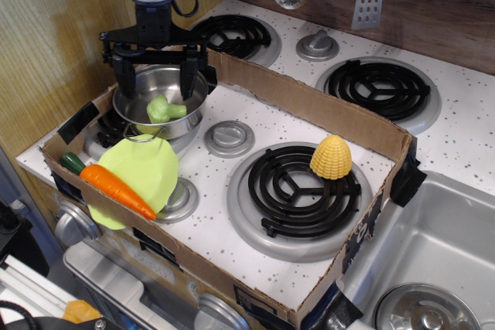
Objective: Take broccoli out of pan
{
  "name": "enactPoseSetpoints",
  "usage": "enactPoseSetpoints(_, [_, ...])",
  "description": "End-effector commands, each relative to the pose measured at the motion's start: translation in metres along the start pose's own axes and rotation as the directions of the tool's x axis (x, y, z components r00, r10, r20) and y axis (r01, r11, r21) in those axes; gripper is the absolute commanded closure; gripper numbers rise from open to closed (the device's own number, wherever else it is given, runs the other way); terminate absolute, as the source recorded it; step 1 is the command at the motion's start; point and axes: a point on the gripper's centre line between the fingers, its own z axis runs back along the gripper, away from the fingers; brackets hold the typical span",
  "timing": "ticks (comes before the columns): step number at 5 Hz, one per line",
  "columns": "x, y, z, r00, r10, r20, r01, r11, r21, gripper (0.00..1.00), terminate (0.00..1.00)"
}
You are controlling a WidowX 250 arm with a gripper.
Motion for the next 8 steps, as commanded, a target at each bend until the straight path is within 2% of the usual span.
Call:
enactPoseSetpoints(1, [0.008, 0.015, 0.002, 0.995, 0.081, 0.050, -0.078, 0.995, -0.056, 0.00, 0.00])
enactPoseSetpoints(4, [-0.001, 0.003, -0.021, 0.991, 0.132, -0.029, -0.135, 0.978, -0.158, 0.00, 0.00])
enactPoseSetpoints(5, [-0.005, -0.001, -0.025, 0.989, 0.145, -0.038, -0.150, 0.974, -0.172, 0.00, 0.00])
enactPoseSetpoints(6, [-0.005, 0.001, -0.016, 0.989, 0.148, -0.015, -0.148, 0.978, -0.149, 1.00, 0.00])
enactPoseSetpoints(8, [-0.001, 0.003, 0.001, 0.990, 0.139, 0.017, -0.136, 0.984, -0.112, 1.00, 0.00])
